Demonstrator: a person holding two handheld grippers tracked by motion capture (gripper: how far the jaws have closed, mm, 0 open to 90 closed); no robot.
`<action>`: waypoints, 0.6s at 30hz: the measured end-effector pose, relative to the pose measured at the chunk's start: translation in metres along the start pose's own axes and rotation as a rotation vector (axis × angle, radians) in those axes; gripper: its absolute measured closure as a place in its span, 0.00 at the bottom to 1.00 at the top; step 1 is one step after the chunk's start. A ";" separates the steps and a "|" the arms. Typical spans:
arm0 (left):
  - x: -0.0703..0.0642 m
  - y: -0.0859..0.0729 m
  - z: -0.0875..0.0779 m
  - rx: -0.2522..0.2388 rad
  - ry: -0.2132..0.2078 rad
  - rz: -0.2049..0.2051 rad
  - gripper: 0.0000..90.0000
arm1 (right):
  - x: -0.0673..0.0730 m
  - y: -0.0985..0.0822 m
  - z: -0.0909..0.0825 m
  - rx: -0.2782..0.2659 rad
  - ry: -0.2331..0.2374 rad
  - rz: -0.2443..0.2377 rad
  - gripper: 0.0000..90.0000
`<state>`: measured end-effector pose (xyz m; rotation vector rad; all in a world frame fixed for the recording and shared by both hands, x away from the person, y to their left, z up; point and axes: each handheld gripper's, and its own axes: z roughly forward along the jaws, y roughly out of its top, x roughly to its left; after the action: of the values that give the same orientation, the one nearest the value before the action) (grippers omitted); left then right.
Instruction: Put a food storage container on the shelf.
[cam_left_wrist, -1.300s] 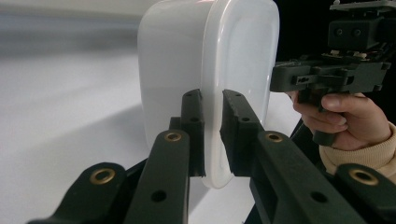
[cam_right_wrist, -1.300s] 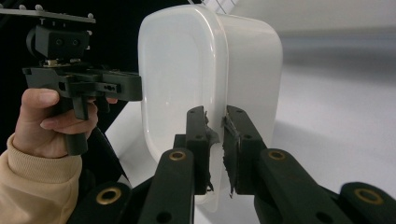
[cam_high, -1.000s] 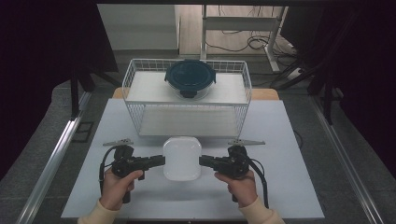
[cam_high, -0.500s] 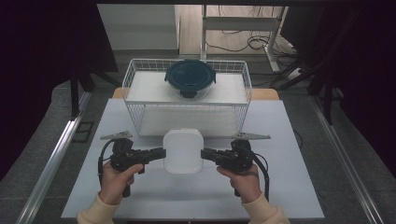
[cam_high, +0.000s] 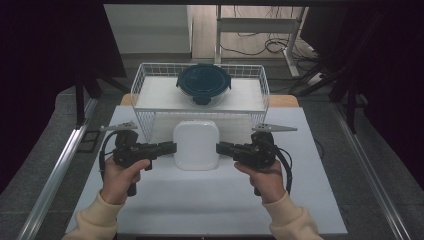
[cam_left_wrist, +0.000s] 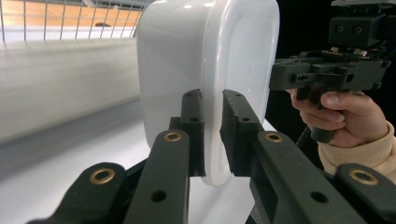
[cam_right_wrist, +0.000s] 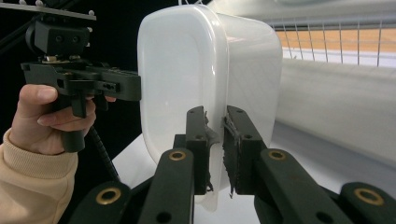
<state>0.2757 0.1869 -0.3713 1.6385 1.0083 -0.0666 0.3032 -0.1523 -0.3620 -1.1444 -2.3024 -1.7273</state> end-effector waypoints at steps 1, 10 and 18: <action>-0.001 0.002 -0.001 -0.002 0.001 0.004 0.89 | 0.001 0.003 0.000 -0.003 0.000 -0.004 0.89; -0.005 0.014 -0.005 -0.013 -0.003 0.018 0.89 | 0.006 0.015 -0.004 -0.014 0.001 -0.017 0.89; -0.011 0.029 -0.007 -0.026 -0.006 0.037 0.89 | 0.011 0.028 -0.010 -0.031 -0.006 -0.032 0.89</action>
<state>0.2844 0.1872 -0.3404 1.6322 0.9707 -0.0336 0.3078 -0.1519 -0.3309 -1.1248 -2.3179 -1.7793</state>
